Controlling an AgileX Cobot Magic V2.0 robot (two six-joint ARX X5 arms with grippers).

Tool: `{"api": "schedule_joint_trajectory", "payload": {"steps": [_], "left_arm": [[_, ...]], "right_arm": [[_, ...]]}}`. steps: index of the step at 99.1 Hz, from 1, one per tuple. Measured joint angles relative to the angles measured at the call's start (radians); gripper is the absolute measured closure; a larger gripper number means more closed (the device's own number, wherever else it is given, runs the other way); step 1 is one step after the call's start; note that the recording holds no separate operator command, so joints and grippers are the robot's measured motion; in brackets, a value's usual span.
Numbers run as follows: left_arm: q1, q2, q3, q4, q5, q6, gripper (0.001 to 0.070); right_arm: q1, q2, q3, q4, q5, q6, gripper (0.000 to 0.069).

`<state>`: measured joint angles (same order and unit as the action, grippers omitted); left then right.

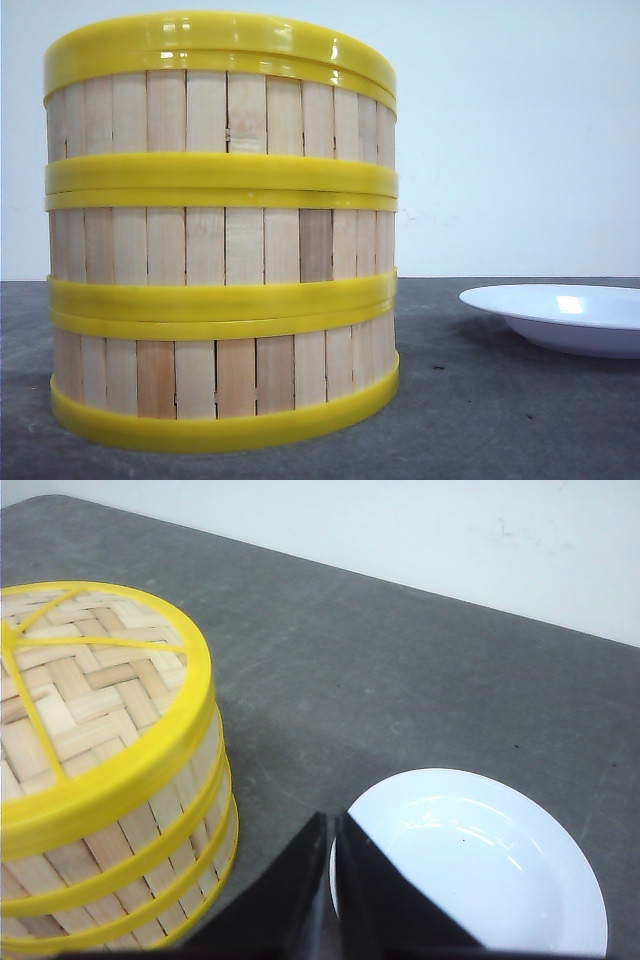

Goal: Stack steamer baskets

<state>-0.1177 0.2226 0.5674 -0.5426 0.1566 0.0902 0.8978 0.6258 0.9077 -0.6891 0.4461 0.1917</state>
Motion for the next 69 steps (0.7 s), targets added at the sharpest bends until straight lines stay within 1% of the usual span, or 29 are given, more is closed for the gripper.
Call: {"api": "schedule_joint_trajectory", "payload": {"steps": [10, 26, 42, 54, 69], "left_arm": [[0.05, -0.038, -0.124, 0.103, 0.0, 0.003, 0.0695], [0.097, -0.086, -0.29, 0.233, -0.005, 0.003, 0.0695], [0.119, -0.12, -0.386, 0.263, -0.076, -0.005, 0.0695], [0.12, -0.135, -0.42, 0.263, -0.117, -0.013, 0.0695], [0.12, -0.166, -0.459, 0.266, -0.175, -0.039, 0.0695]], "right_arm": [[0.0, 0.0, 0.0, 0.0, 0.0, 0.0, 0.0682], [0.0, 0.0, 0.0, 0.0, 0.0, 0.0, 0.0682], [0.0, 0.0, 0.0, 0.0, 0.0, 0.0, 0.0682], [0.0, 0.0, 0.0, 0.0, 0.0, 0.0, 0.0682], [0.0, 0.0, 0.0, 0.0, 0.0, 0.0, 0.0682]]}}
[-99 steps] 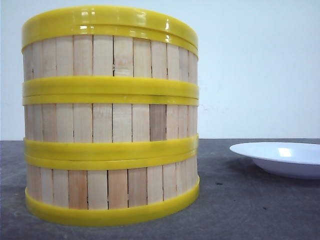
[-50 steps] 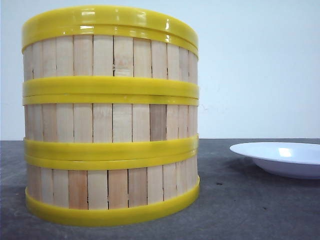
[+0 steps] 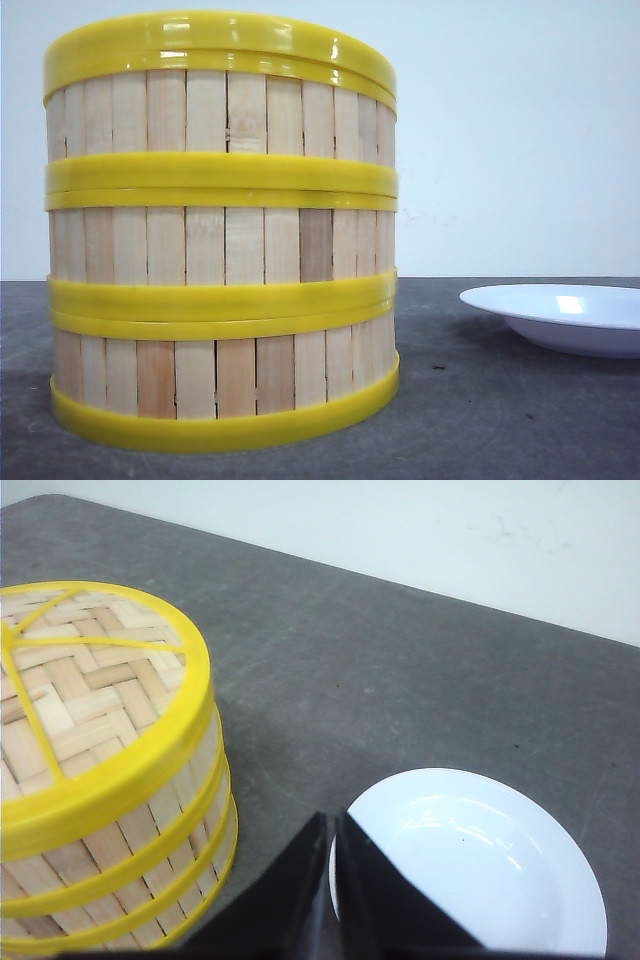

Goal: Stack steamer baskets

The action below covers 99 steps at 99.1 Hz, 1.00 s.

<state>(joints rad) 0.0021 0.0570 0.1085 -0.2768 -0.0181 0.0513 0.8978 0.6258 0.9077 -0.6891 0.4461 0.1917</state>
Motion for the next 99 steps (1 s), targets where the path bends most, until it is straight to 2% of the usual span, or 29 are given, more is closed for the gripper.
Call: {"api": "schedule_joint_trajectory", "payload": {"steps": [34, 46, 99], "left_arm": [[0.0, -0.053, -0.057, 0.042, -0.016, -0.024, 0.0695], [0.0, -0.053, -0.058, 0.048, -0.04, -0.031, 0.0695], [0.0, -0.053, -0.059, 0.05, -0.04, -0.031, 0.0695]], "right_arm": [[0.0, 0.0, 0.0, -0.001, 0.0, 0.0, 0.0682], [0.0, 0.0, 0.0, -0.001, 0.0, 0.0, 0.0682], [0.0, 0.0, 0.0, -0.001, 0.0, 0.0, 0.0682]]}}
